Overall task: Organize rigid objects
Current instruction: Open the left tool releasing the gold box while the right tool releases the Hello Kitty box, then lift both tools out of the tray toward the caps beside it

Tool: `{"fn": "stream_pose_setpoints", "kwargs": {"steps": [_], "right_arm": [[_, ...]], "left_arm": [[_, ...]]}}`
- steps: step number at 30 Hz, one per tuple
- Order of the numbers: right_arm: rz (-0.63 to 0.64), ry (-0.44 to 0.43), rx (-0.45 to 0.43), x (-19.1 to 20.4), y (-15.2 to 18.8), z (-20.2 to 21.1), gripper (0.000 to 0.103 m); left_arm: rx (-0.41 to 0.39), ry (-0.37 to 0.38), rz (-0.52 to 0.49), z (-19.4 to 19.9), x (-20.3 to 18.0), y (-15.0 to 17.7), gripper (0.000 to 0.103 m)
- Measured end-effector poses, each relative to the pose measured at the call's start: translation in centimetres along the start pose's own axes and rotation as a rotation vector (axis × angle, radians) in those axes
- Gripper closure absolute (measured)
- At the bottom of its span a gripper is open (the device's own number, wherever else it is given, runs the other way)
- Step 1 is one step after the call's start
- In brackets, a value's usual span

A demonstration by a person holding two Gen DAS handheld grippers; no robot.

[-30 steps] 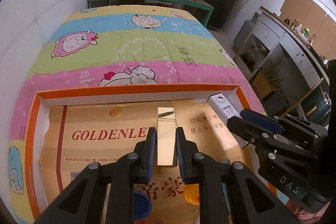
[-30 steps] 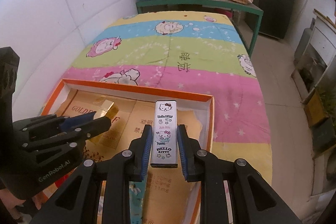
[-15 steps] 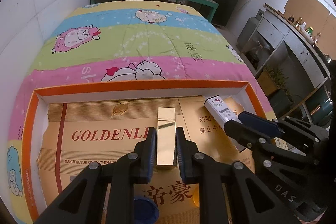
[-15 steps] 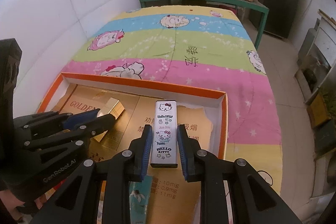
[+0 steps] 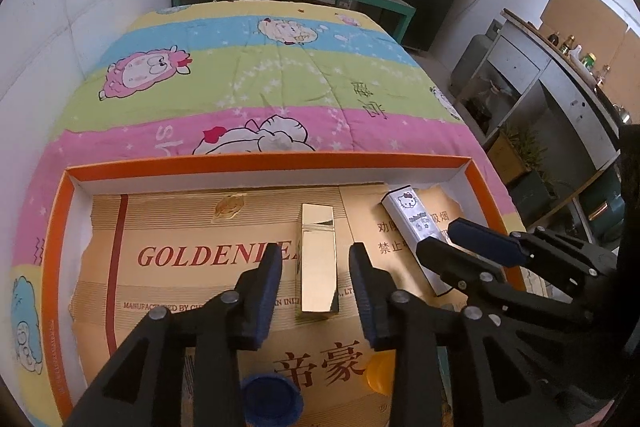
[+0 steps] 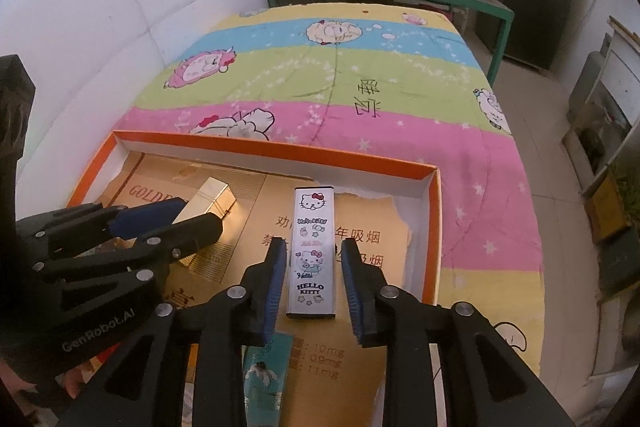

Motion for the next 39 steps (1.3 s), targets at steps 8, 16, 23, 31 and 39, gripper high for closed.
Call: {"fn": "stream_pose_setpoints", "kwargs": {"steps": [8, 16, 23, 31, 39], "right_arm": [[-0.023, -0.002, -0.010, -0.3, 0.4, 0.6, 0.070], [-0.033, 0.000, -0.029, -0.1, 0.7, 1.8, 0.070], [-0.028, 0.005, -0.040, 0.7, 1.0, 3.0, 0.070], [-0.025, 0.011, -0.059, 1.6, 1.4, 4.6, 0.070], [-0.024, 0.000, -0.072, 2.8, 2.1, 6.2, 0.070]], "left_arm": [[-0.031, -0.004, -0.014, 1.4, -0.4, 0.0, 0.068], [-0.057, 0.001, -0.010, 3.0, -0.4, 0.2, 0.068], [-0.082, 0.007, -0.006, 4.7, -0.4, 0.5, 0.068], [-0.105, 0.004, 0.007, 6.6, 0.2, 1.0, 0.068], [-0.133, -0.005, 0.010, 8.7, 0.9, 1.7, 0.068]]}}
Point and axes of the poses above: each gripper's, at about its wrist camera, not at the fingertips, and z roughly against the way its jaws point, x to its left, y to its underside, the point moved 9 cm from there along -z, roughly the way its jaws point, and after that the axes turned 6 degrees about x, right-handed, at the moved point
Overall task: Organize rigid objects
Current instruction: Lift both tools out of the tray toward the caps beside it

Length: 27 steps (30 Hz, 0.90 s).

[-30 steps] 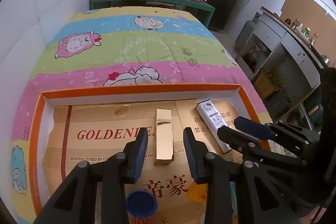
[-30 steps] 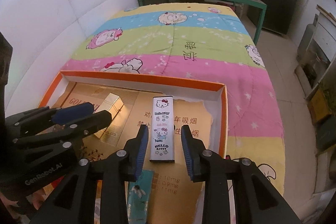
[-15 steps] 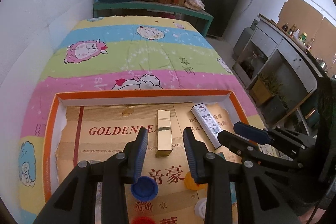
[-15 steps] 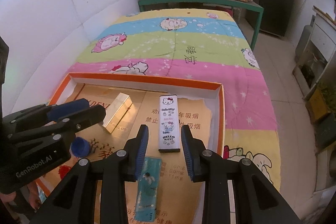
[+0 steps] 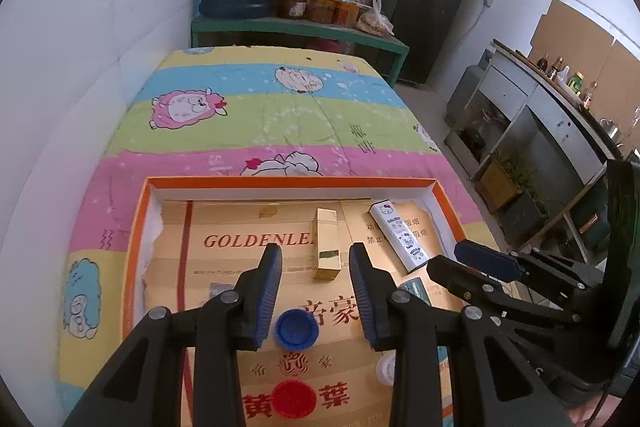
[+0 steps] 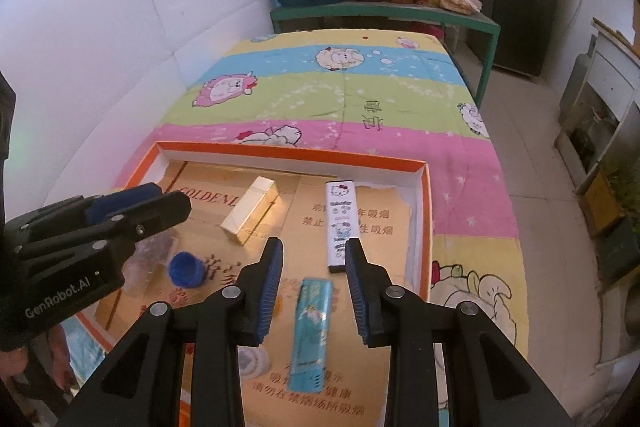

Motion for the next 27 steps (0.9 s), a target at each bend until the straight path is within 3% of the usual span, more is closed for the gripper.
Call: {"fn": "stream_pose_setpoints", "kwargs": {"steps": [27], "right_arm": [[0.010, -0.021, -0.045, 3.6, 3.9, 5.4, 0.070]], "left_arm": [[-0.072, -0.018, -0.012, 6.6, 1.5, 3.7, 0.068]]}}
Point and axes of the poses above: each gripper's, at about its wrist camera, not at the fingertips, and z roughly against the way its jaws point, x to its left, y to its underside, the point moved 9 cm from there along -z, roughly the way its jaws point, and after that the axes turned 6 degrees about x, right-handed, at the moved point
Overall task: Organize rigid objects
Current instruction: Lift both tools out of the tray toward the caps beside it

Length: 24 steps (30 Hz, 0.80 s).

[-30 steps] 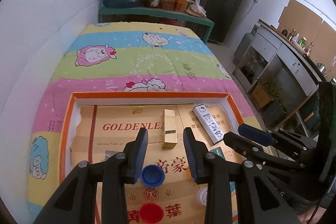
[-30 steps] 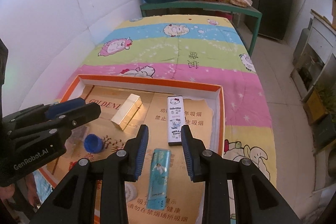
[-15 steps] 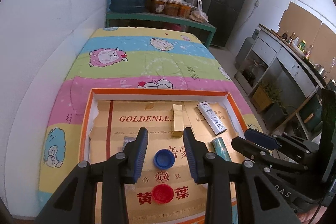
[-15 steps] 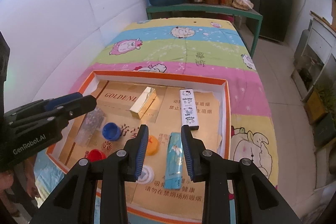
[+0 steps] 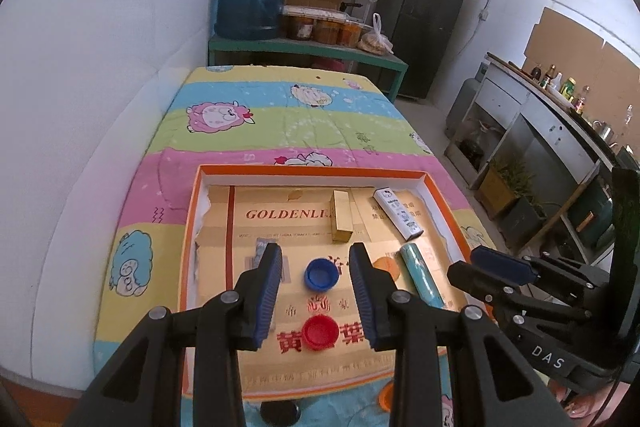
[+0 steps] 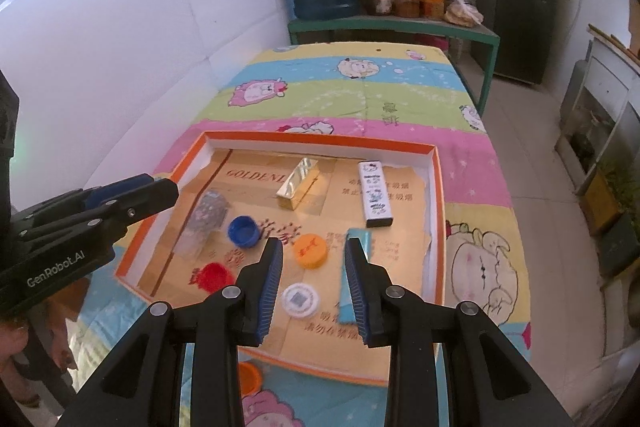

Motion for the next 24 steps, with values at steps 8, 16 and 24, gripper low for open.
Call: {"fn": "stream_pose_setpoints", "kwargs": {"steps": [8, 16, 24], "right_arm": [[0.006, -0.007, -0.024, 1.5, 1.6, 2.0, 0.061], [-0.005, -0.010, -0.046, 2.7, 3.2, 3.6, 0.060], [0.017, 0.015, -0.069, 4.1, 5.4, 4.2, 0.054]], "left_arm": [[-0.024, 0.009, -0.004, 2.3, 0.3, 1.5, 0.068], [-0.047, 0.019, 0.008, 4.5, 1.0, 2.9, 0.068], [-0.050, 0.032, 0.022, 5.6, 2.1, 5.3, 0.068]]}}
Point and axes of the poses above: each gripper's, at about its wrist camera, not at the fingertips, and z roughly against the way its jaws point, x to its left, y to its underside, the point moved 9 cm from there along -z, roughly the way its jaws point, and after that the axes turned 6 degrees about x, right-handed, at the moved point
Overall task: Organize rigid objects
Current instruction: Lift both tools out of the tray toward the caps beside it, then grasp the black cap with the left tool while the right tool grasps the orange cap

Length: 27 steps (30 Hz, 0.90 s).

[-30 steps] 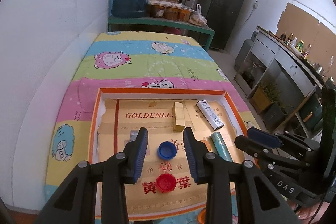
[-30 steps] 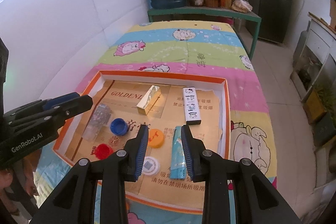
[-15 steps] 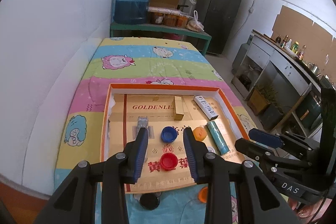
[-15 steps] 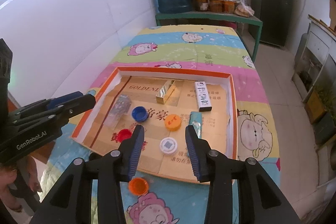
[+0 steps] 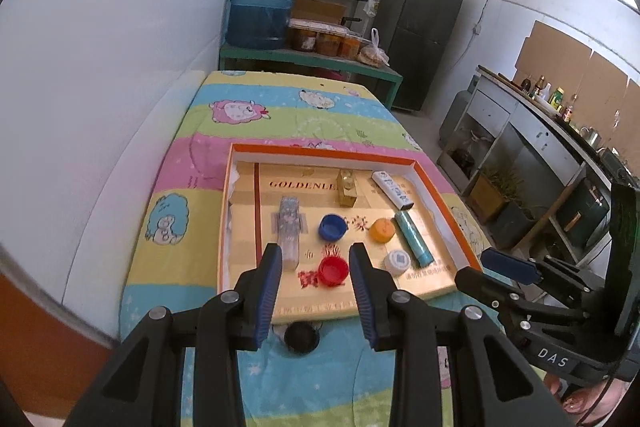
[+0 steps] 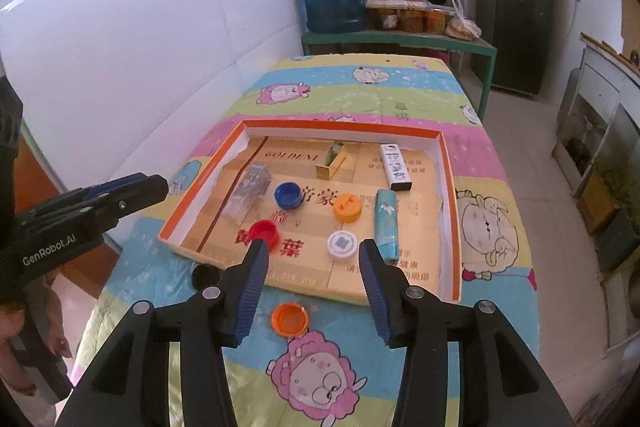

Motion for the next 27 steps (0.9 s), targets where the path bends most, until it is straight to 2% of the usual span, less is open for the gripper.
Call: {"fn": "stream_pose_setpoints", "kwargs": {"steps": [13, 20, 27], "right_arm": [[0.029, 0.010, 0.021, 2.1, 4.4, -2.5, 0.052], [0.010, 0.008, 0.037, 1.9, 5.3, -3.6, 0.052], [0.019, 0.019, 0.052, 2.1, 5.9, -4.4, 0.052]], "left_arm": [[0.016, 0.016, 0.015, -0.2, 0.7, 3.8, 0.068], [0.029, -0.001, -0.005, -0.8, 0.4, 5.3, 0.068], [0.081, 0.002, -0.025, -2.7, -0.1, 6.8, 0.068]]}}
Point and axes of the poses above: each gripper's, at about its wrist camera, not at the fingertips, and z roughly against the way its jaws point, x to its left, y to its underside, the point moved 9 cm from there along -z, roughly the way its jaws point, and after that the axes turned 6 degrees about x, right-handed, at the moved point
